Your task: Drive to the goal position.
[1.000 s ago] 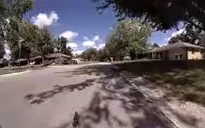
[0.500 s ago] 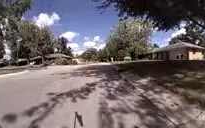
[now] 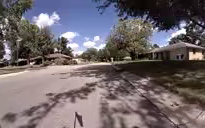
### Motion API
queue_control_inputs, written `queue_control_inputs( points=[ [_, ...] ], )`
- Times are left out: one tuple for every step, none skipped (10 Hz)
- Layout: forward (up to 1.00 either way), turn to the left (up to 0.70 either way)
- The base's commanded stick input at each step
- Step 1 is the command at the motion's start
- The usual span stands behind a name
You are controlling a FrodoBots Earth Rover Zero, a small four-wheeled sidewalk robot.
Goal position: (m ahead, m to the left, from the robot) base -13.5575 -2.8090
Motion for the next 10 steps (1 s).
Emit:
queue_control_inputs(
  points=[
    [0.85, 0.00],
    [0.85, 0.00],
    [0.85, 0.00],
    [0.85, 0.00],
    [0.85, 0.00],
    [0.85, 0.00],
    [0.85, 0.00],
    [0.85, 0.00],
    [0.85, 0.00],
    [0.67, 0.00]
  ],
)
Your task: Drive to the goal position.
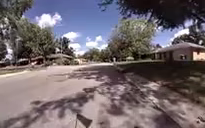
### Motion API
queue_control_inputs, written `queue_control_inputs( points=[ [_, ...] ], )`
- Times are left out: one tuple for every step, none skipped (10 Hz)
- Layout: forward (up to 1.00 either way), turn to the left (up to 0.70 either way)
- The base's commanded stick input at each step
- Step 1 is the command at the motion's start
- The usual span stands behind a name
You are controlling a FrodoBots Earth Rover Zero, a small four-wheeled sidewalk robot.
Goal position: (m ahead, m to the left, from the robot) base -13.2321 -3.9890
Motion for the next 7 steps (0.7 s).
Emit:
queue_control_inputs(
  points=[
    [0.00, 0.00],
    [0.00, 0.00],
    [0.00, 0.00],
    [0.00, 0.00],
    [0.00, 0.00],
    [0.00, 0.00],
    [0.00, 0.00]
  ],
)
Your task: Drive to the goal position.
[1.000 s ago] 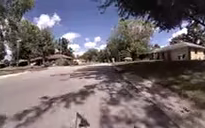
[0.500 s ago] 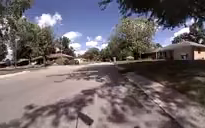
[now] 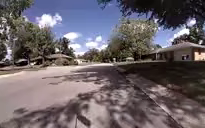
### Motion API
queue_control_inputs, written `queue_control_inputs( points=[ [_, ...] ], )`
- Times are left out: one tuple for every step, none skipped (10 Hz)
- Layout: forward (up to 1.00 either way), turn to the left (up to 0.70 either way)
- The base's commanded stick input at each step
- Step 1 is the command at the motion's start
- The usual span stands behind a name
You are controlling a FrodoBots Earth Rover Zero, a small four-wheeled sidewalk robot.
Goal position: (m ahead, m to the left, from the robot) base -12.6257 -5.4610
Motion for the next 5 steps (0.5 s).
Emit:
queue_control_inputs(
  points=[
    [0.00, 0.00],
    [0.00, 0.00],
    [0.00, 0.52],
    [0.00, 0.85],
    [0.00, 0.85]
  ],
)
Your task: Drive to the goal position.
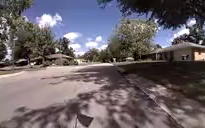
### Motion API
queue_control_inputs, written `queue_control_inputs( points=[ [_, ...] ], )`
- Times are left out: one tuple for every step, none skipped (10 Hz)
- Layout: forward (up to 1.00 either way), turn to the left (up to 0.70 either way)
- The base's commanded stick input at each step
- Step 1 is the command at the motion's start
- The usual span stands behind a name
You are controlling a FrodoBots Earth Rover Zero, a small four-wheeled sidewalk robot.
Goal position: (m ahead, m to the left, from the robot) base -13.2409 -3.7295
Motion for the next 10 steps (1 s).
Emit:
queue_control_inputs(
  points=[
    [0.00, 0.85],
    [0.00, 0.85],
    [0.00, 0.85],
    [0.00, 0.85],
    [0.00, 0.85],
    [0.00, 0.85],
    [0.00, 0.85],
    [0.00, 0.85],
    [0.00, 0.85],
    [0.00, 0.85]
  ],
)
